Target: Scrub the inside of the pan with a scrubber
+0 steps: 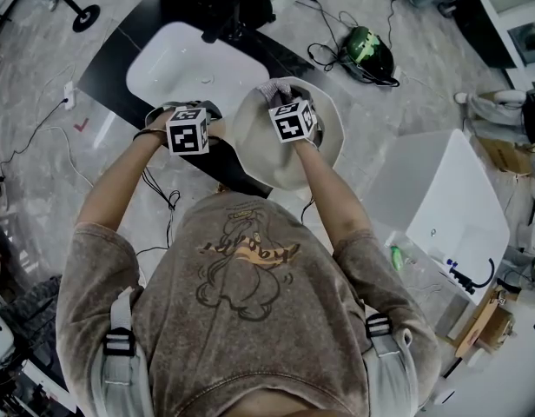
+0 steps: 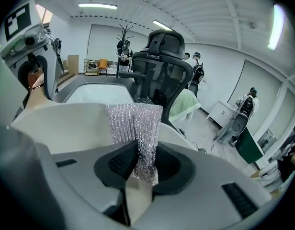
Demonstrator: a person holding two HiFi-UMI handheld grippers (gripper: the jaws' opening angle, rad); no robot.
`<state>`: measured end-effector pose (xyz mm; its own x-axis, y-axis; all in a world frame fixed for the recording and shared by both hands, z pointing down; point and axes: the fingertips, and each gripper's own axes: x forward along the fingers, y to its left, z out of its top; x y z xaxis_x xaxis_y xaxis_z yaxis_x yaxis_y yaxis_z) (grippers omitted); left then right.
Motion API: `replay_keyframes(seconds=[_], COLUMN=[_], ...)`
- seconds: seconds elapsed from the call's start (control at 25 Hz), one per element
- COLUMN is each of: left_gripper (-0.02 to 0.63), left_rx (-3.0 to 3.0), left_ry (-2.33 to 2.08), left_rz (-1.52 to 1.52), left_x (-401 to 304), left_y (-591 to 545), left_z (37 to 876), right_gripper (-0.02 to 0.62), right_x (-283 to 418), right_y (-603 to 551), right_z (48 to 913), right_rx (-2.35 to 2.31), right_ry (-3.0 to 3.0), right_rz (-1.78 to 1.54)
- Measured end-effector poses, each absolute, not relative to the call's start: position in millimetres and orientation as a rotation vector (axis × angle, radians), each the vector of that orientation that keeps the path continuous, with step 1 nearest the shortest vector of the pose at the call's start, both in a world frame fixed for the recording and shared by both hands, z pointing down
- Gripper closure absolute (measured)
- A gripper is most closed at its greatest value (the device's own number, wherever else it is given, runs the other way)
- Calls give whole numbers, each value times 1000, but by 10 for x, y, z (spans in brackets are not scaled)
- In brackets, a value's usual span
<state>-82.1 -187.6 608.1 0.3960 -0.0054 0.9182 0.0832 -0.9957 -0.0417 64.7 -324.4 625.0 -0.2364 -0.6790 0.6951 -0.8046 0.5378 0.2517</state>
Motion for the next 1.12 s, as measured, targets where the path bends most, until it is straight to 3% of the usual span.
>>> replay_keyframes(seconds=[1.12], left_gripper=[370], left_rx=[-2594], left_ry=[65], left_rz=[-1693], left_x=[-814], left_y=[-1865], left_z=[6106], right_gripper=[499], right_x=[1659], right_y=[-3063], right_z=[6312], right_rx=[1139], right_ry=[-1622], right_rz=[201])
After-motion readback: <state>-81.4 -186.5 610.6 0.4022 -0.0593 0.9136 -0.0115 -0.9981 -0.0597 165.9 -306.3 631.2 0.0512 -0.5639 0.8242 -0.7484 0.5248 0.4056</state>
